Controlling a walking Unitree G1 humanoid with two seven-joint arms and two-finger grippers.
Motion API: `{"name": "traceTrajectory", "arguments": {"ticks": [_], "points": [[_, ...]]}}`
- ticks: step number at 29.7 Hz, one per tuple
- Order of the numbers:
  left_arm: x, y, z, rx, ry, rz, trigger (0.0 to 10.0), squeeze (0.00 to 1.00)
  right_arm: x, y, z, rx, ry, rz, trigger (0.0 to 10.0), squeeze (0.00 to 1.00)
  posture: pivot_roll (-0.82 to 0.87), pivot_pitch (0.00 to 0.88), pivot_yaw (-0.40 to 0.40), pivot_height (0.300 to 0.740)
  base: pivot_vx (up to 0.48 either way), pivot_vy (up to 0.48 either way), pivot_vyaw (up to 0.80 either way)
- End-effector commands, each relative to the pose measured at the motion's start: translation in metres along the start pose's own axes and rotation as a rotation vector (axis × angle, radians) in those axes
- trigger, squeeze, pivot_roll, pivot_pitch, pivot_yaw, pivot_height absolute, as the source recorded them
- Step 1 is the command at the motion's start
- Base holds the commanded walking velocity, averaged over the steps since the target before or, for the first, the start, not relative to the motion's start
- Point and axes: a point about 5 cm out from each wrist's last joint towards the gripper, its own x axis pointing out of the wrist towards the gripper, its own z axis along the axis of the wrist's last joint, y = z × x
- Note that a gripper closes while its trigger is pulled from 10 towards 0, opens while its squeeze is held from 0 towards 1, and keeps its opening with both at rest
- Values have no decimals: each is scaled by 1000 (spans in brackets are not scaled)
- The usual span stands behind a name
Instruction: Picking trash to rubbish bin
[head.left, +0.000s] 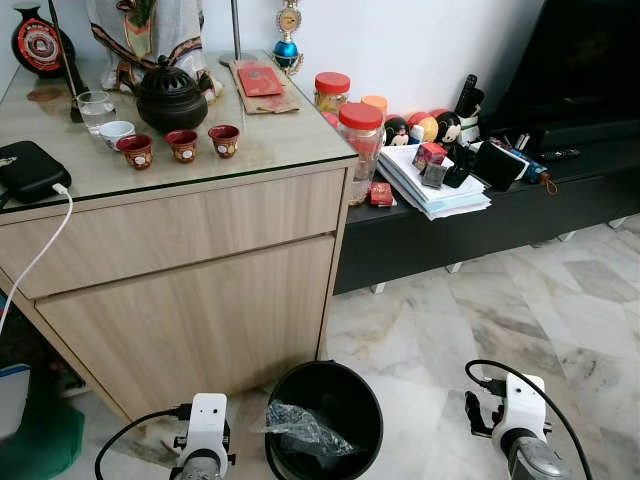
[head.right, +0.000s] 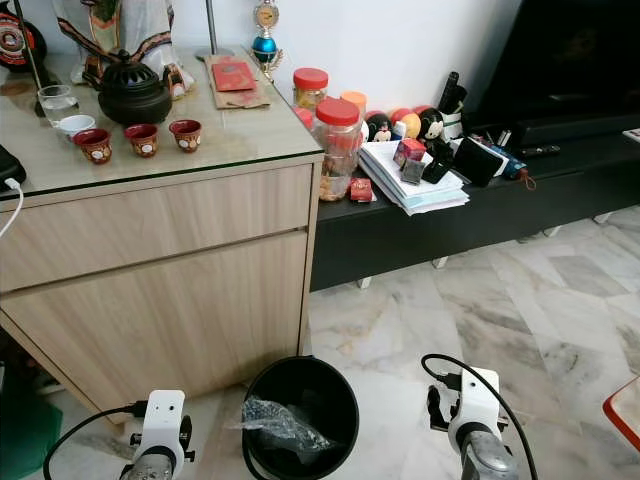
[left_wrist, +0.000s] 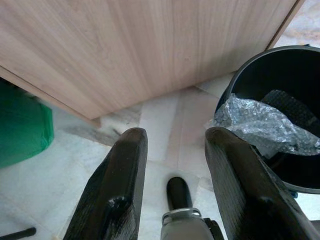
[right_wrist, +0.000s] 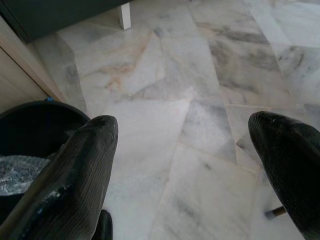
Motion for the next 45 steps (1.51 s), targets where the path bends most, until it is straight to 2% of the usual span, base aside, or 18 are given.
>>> {"name": "traceTrajectory", "arguments": {"ticks": [1, 15, 28, 45], "points": [[-2, -3, -4, 2, 19, -15, 10000, 0, 2, -1, 9, 24, -26, -15, 10000, 0, -71, 0, -108, 740, -240, 0, 0], [1, 1, 0, -7, 13, -12, 10000, 0, 6, 7, 19, 39, -56, -6, 10000, 0, -64, 17, -94, 740, -51, 0, 0], [1, 5, -1, -10, 9, -7, 10000, 0, 5, 8, 17, 44, -59, -5, 10000, 0, -61, 51, -86, 740, -169, 0, 0], [1, 5, 0, -9, 5, -8, 10000, 0, 6, 10, 19, 39, -64, 0, 10000, 0, -59, 54, -88, 740, -225, 0, 0]]}}
